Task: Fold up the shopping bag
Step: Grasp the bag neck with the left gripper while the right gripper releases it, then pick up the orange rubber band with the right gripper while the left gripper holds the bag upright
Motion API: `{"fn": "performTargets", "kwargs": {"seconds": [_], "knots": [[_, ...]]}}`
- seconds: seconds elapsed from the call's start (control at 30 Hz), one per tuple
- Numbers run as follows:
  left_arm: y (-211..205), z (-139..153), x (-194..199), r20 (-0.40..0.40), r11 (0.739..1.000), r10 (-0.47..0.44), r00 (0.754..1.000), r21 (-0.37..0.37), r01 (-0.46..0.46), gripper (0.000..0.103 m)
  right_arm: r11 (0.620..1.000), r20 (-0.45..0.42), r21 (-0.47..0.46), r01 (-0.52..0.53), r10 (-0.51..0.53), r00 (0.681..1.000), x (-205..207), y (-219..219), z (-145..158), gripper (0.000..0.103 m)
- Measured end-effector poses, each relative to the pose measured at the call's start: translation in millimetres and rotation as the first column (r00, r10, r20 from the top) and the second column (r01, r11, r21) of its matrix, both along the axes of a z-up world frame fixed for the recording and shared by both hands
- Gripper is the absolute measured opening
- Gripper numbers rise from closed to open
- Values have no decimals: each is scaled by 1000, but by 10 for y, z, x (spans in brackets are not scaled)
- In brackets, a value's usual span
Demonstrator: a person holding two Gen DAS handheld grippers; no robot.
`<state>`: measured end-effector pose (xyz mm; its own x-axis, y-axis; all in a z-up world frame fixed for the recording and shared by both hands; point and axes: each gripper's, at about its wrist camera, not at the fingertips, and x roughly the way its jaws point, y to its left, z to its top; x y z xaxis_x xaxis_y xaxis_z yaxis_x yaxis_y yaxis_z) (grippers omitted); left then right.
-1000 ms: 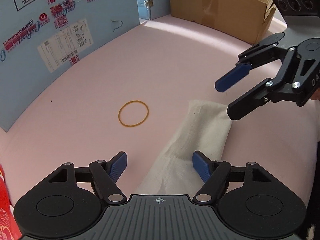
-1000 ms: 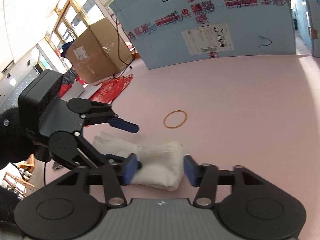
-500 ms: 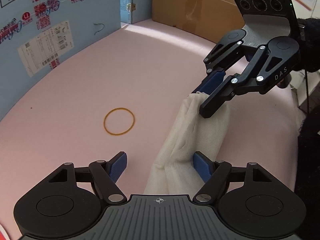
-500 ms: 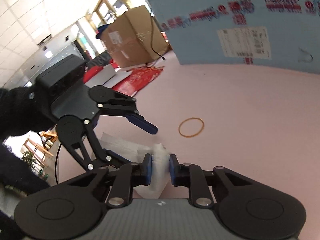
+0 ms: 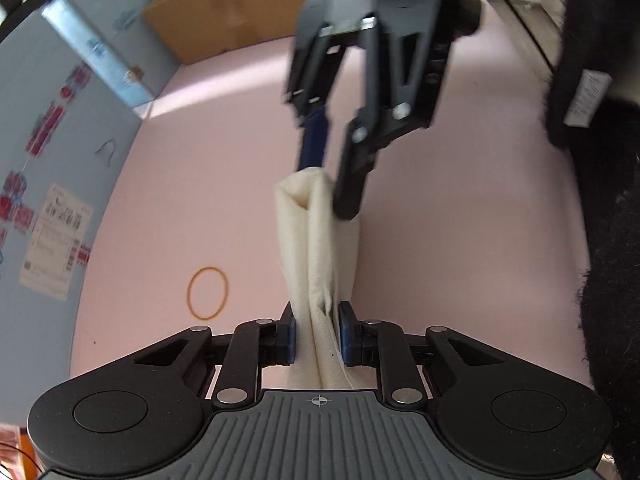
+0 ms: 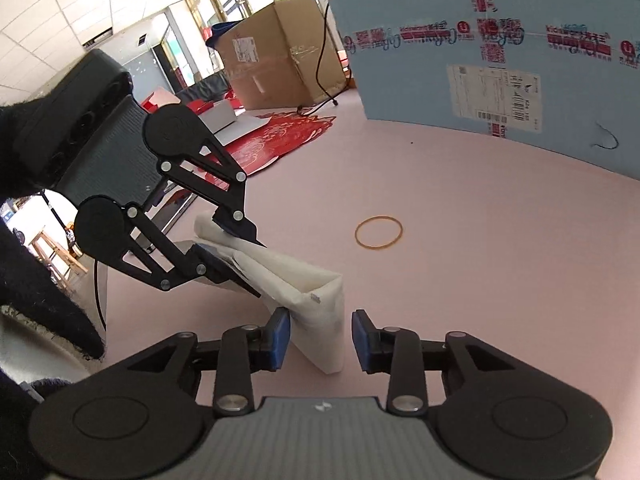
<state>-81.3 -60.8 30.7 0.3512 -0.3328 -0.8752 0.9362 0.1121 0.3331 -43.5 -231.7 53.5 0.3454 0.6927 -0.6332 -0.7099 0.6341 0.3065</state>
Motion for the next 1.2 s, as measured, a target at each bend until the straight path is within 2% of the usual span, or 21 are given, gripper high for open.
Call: {"fn": "performTargets", "kwargs": {"seconds": [0.1, 0.2, 0.27, 0.3, 0.37, 0.4, 0.43, 0.5, 0.53, 0.57, 0.63, 0.67, 0.73, 0.8, 0.9, 0.97, 1.07, 1.13, 1.2], "knots": [[39, -69, 40, -55, 991, 115, 992, -61, -118, 30, 999, 33, -20, -41, 41, 999, -2, 92, -19, 28], [124, -81, 158, -148, 958, 226, 963, -146, -247, 32, 995, 80, -52, -89, 93, 992, -43, 103, -3, 24], [199, -88, 226, -208, 923, 297, 932, -187, -336, 21, 995, 61, -55, -85, 88, 994, -27, 94, 3, 24], [238, -73, 246, -216, 905, 330, 919, -206, -374, 19, 995, 50, -55, -80, 82, 995, -16, 90, 6, 26], [334, -46, 236, -214, 868, 397, 893, -228, -440, 17, 999, 0, -48, -21, 21, 1000, 56, 75, 22, 38], [409, -28, 220, -215, 844, 434, 875, -243, -478, 17, 999, -26, -32, 22, -23, 999, 108, 56, 36, 51], [495, -9, 200, -218, 816, 472, 854, -259, -517, 17, 997, -53, 6, 74, -74, 996, 172, 14, 58, 57], [667, 29, 160, -226, 752, 546, 807, -292, -591, 17, 984, -81, 69, 162, -156, 984, 292, -43, 72, 56], [747, 63, 138, -231, 716, 582, 780, -309, -626, 17, 972, -98, 69, 225, -218, 971, 387, -38, 67, 54], [791, 97, 122, -234, 692, 603, 762, -321, -647, 17, 960, -107, 52, 274, -268, 958, 474, -11, 52, 51], [891, 169, 46, -231, 627, 662, 713, -352, -695, 17, 936, -117, -15, 351, -350, 929, 656, 109, -4, 39], [933, 212, 20, -231, 612, 673, 703, -361, -704, 17, 930, -127, -40, 365, -367, 921, 737, 175, -40, 38], [1006, 254, 10, -238, 581, 688, 686, -385, -717, 17, 918, -141, -94, 386, -396, 907, 883, 312, -103, 32], [1032, 273, 14, -239, 563, 697, 676, -403, -722, 17, 909, -135, -154, 386, -407, 903, 985, 466, -137, 30], [1094, 286, -16, -248, 535, 706, 663, -428, -729, 17, 891, -106, -257, 373, -410, 906, 1081, 682, -170, 30], [1104, 271, -22, -245, 527, 710, 660, -438, -729, 17, 863, -54, -366, 348, -393, 918, 1067, 854, -183, 28], [1092, 237, 30, -243, 519, 710, 661, -454, -724, 17, 816, 27, -474, 330, -361, 932, 1023, 1100, -197, 24], [1090, 233, 65, -248, 517, 700, 670, -472, -714, 17, 800, 86, -496, 338, -342, 936, 939, 1174, -211, 1], [1096, 247, 41, -251, 525, 684, 685, -483, -701, 17, 806, 77, -461, 371, -380, 922, 872, 1120, -188, 0]]}}
